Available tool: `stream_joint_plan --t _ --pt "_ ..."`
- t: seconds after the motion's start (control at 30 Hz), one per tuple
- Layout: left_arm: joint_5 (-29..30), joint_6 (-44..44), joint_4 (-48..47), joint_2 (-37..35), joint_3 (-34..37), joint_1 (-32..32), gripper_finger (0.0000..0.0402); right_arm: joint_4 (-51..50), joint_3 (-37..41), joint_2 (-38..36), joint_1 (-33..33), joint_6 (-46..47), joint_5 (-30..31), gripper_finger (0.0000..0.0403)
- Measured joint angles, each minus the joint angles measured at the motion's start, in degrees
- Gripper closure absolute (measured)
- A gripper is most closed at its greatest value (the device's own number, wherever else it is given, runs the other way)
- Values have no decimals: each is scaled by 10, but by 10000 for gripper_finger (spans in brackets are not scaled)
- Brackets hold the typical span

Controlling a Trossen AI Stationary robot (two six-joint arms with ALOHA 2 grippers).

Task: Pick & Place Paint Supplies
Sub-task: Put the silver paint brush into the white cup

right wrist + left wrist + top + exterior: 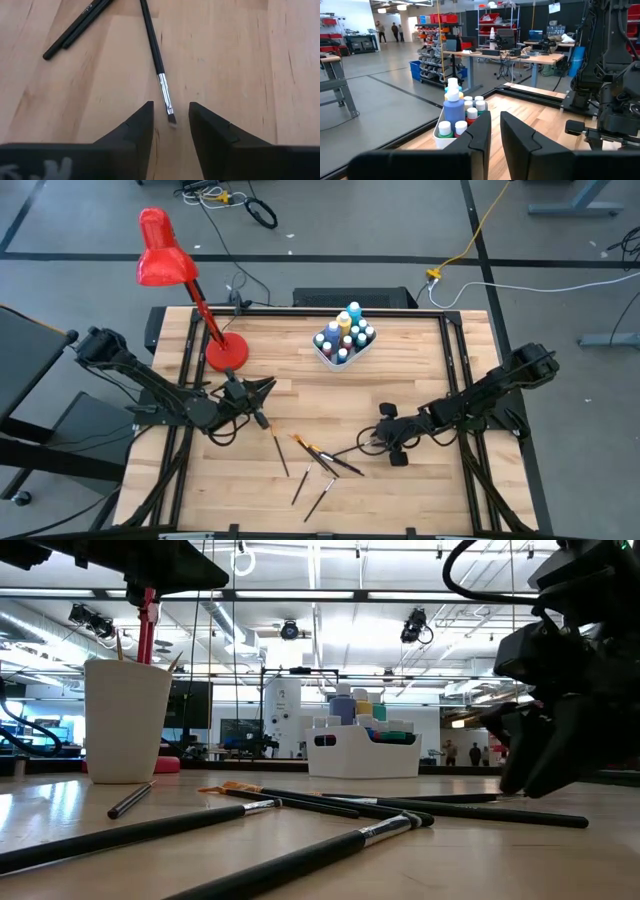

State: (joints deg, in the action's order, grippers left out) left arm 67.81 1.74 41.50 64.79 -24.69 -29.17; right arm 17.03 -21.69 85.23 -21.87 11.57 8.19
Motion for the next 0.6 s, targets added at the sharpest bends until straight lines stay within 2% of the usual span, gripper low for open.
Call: stream_joint_plan --t 0.2,0.47,0.6 --pt "0 0 0 0 0 0 351 0 0 2 0 -1 0 308" --pt "0 0 0 0 0 0 351 29 -3 51 0 -2 22 368" --pt "0 6 0 0 0 0 351 35 -2 50 0 -30 27 396"
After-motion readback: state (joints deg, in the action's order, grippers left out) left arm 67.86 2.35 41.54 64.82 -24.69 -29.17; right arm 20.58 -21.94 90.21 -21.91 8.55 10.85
